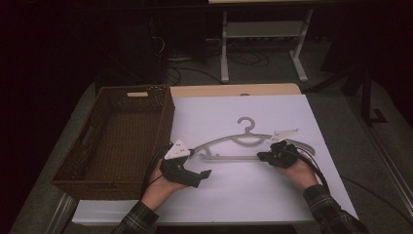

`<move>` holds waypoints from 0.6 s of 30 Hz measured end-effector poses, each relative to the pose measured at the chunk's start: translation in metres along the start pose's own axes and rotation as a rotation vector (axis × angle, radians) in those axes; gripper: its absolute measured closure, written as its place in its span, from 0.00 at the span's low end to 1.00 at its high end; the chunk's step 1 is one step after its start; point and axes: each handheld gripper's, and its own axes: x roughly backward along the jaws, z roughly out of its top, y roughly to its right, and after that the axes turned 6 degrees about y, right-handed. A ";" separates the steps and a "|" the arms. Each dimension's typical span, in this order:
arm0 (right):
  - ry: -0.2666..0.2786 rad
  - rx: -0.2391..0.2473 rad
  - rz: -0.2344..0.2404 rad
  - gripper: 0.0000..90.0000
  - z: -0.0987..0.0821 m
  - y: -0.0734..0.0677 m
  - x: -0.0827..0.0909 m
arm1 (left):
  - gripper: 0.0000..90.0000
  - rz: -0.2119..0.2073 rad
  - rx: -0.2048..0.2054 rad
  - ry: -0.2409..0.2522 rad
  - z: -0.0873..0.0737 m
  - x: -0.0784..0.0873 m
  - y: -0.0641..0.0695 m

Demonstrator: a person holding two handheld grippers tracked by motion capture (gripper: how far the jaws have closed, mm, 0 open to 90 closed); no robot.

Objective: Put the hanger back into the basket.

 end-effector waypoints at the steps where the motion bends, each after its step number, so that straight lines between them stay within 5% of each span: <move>1: -0.002 0.001 -0.002 1.00 0.000 0.001 -0.001 | 0.07 0.000 0.000 0.000 0.000 0.000 0.000; 18: -0.036 -0.001 -0.002 1.00 -0.005 0.003 -0.009 | 0.07 0.015 -0.003 -0.009 0.002 -0.002 0.000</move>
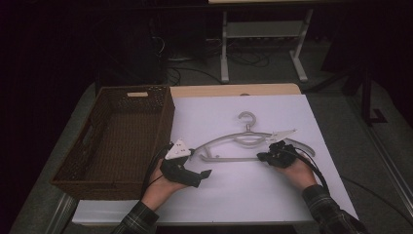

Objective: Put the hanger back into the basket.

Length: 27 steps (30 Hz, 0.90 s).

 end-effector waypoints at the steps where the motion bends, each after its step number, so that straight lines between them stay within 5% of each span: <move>1: 0.000 -0.002 0.000 1.00 0.000 0.000 0.000 | 0.07 0.003 0.004 -0.001 0.001 -0.001 0.000; 13: 0.000 0.006 -0.004 1.00 0.000 -0.001 0.000 | 0.07 -0.009 0.016 -0.046 0.026 -0.030 -0.015; 27: -0.001 -0.001 0.003 1.00 0.000 0.000 0.000 | 0.20 0.017 0.020 -0.116 0.040 -0.081 -0.058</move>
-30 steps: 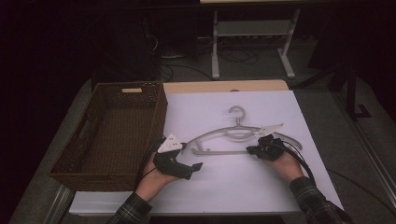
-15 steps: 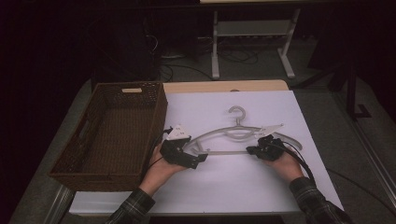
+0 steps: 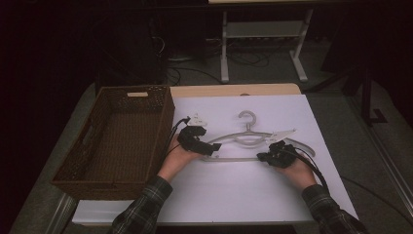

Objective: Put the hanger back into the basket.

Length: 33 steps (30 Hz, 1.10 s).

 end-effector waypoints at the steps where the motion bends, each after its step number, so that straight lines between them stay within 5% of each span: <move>1: -0.001 0.001 0.000 1.00 0.000 0.000 0.000 | 0.21 0.004 -0.007 -0.010 0.001 -0.004 -0.003; 14: -0.001 -0.002 -0.001 1.00 0.000 0.000 0.000 | 0.55 -0.099 -0.060 -0.108 0.007 -0.050 -0.019; 20: 0.000 -0.002 -0.003 1.00 0.000 0.000 0.000 | 0.72 -0.116 -0.091 -0.162 0.008 -0.056 -0.020; 28: -0.001 0.003 -0.008 1.00 0.000 -0.001 0.000 | 0.81 -0.117 -0.132 -0.197 0.009 -0.061 -0.020; 33: -0.001 0.002 -0.008 1.00 0.000 -0.001 0.000 | 0.87 -0.126 -0.119 -0.194 0.011 -0.058 -0.020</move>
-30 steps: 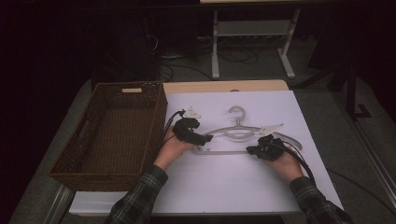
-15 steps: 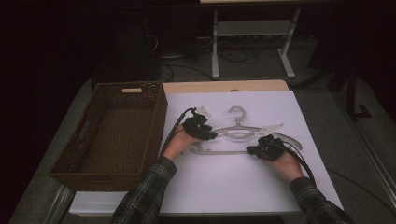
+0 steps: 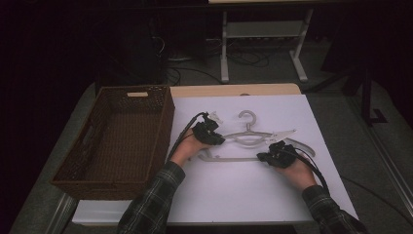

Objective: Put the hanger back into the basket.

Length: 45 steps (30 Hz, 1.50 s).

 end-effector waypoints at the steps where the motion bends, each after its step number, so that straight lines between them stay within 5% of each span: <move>1: 0.000 0.000 0.000 1.00 0.000 0.000 0.000 | 0.87 -0.006 0.004 0.005 0.000 0.001 0.000; 11: 0.001 0.004 -0.002 1.00 0.000 -0.001 0.000 | 0.89 -0.034 -0.004 0.014 0.001 0.015 0.008; 15: -0.016 0.012 -0.011 1.00 -0.002 -0.002 -0.002 | 0.91 -0.102 0.033 0.053 -0.002 0.022 0.014; 20: -0.018 0.010 -0.011 1.00 -0.001 -0.001 -0.001 | 0.91 -0.082 0.011 0.047 0.000 0.026 0.021; 33: -0.014 0.000 0.002 1.00 -0.002 0.000 0.000 | 0.89 -0.184 0.075 0.141 -0.007 0.043 0.035; 42: 0.020 0.003 -0.002 0.99 0.000 -0.001 0.011 | 0.91 -0.089 0.073 0.154 -0.004 0.047 0.041; 45: 0.064 -0.015 0.000 0.90 0.002 -0.001 0.023 | 0.91 -0.081 0.079 0.157 -0.003 0.048 0.042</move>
